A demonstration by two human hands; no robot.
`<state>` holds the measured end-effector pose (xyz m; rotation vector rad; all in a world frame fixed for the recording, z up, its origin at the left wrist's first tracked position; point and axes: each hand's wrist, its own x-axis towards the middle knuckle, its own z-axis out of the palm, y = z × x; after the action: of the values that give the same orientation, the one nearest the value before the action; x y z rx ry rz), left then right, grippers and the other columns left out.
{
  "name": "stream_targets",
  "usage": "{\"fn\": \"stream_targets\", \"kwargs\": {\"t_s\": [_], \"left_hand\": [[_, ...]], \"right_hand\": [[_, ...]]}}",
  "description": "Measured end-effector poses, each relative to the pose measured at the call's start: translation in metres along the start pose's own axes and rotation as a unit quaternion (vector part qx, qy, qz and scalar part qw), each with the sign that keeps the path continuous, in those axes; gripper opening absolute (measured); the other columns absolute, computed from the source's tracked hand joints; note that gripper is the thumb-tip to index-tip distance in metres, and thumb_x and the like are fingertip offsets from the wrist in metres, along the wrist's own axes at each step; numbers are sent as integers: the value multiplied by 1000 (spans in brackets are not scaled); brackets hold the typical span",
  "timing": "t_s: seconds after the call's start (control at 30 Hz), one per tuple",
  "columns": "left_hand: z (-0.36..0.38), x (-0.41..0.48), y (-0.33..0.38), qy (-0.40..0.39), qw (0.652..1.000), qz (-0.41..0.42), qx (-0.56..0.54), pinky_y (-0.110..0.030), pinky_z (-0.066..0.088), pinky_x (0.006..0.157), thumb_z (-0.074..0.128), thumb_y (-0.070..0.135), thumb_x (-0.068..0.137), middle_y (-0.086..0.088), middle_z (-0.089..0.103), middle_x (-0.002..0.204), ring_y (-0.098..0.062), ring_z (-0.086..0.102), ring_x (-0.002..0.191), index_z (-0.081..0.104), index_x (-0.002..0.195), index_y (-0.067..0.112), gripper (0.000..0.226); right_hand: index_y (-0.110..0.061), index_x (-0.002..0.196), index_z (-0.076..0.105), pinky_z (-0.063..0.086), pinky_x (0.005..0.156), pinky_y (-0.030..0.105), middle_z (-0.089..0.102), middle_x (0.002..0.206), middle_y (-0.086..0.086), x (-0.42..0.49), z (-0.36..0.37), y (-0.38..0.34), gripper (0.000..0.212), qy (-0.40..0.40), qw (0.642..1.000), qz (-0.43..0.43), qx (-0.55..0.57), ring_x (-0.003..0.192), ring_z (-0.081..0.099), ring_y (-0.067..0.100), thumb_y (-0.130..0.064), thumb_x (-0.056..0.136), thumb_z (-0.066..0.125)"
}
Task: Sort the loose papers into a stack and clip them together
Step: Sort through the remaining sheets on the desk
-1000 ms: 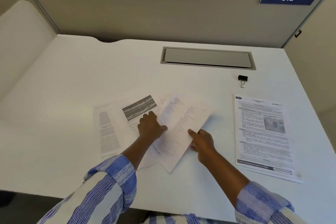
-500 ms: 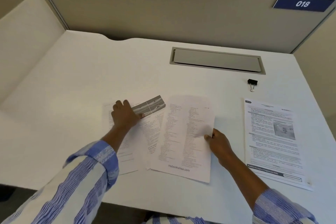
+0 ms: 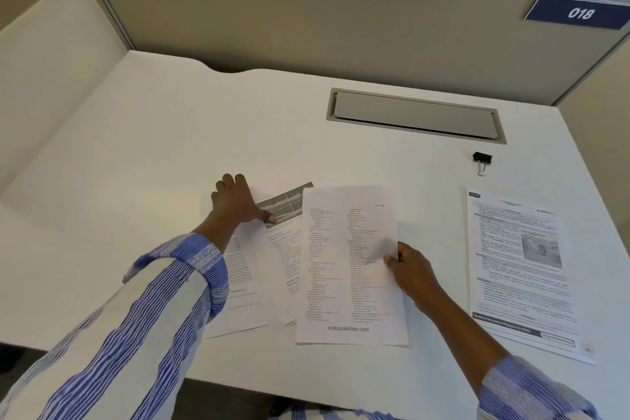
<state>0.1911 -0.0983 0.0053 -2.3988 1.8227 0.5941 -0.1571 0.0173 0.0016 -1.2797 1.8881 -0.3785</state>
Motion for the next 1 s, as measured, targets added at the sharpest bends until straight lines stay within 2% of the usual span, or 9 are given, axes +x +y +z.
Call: {"fn": "stream_targets", "kwargs": {"t_s": [0.2,0.4,0.63,0.77,1.0], "left_hand": [[1,3,8,-21,1000,6,8,-46,41,102,86,71,49,-16,42,136,-35,43,128,42,136,4,118],[6,-1,15,18,999,34,17,-44,43,99,86,70,51,-15,40,134,-34,42,125,39,136,3,118],[4,-1,17,10,999,47,9,-43,44,99,88,68,48,-18,35,136,-35,42,125,38,137,2,122],[4,-4,23,22,998,64,19,-40,43,98,90,61,53,-17,38,135,-33,43,122,40,133,3,111],[11,-18,26,121,984,115,63,-39,44,87,91,47,61,-16,51,120,-32,53,103,50,124,5,86]], "right_hand": [[-14,126,63,47,86,33,69,122,6,0,1,-1,28,6,1000,3,-1,102,58,21,-17,100,51],[-12,124,61,46,82,32,67,120,6,-3,2,-2,26,0,1000,1,-3,101,60,22,-19,102,49],[-14,124,62,49,83,34,68,120,6,-5,2,-2,27,3,1000,4,-12,104,62,25,-20,101,49],[-12,123,62,51,86,36,69,119,7,-6,2,-2,27,10,1000,4,-10,103,61,24,-19,101,49],[-13,127,60,47,83,32,67,123,7,-8,4,-4,28,4,1000,-4,-12,103,61,23,-20,102,49]]}}
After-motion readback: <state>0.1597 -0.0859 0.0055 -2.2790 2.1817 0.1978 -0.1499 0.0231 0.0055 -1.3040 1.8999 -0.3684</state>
